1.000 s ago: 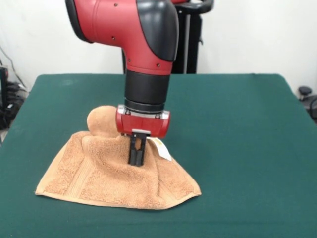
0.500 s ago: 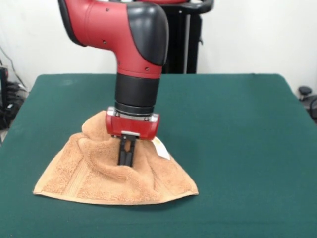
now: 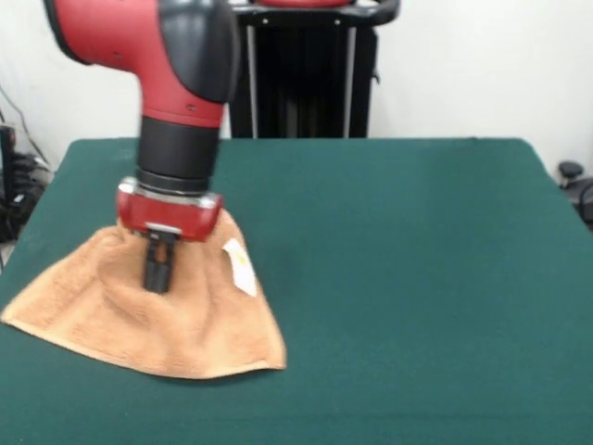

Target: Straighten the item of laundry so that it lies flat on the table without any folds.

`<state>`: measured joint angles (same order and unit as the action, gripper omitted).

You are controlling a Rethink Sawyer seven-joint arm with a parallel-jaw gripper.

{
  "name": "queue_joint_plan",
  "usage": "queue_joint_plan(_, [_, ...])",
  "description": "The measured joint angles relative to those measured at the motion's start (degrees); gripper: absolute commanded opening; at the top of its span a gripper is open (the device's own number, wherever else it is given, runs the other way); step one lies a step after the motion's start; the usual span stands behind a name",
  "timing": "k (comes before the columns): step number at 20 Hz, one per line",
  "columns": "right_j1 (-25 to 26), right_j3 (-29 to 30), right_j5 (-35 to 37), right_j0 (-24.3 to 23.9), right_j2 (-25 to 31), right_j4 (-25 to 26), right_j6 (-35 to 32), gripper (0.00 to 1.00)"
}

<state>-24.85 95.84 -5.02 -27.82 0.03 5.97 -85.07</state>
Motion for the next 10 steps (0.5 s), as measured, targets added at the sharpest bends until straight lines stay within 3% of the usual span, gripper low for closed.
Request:
queue_joint_plan(5, [-0.92, 0.01, 0.01, -3.12, -0.02, 1.89, 0.0, 0.0])
queue_joint_plan(10, [-1.03, 0.02, 0.01, -2.52, -0.06, 1.93, 0.0, 0.0])
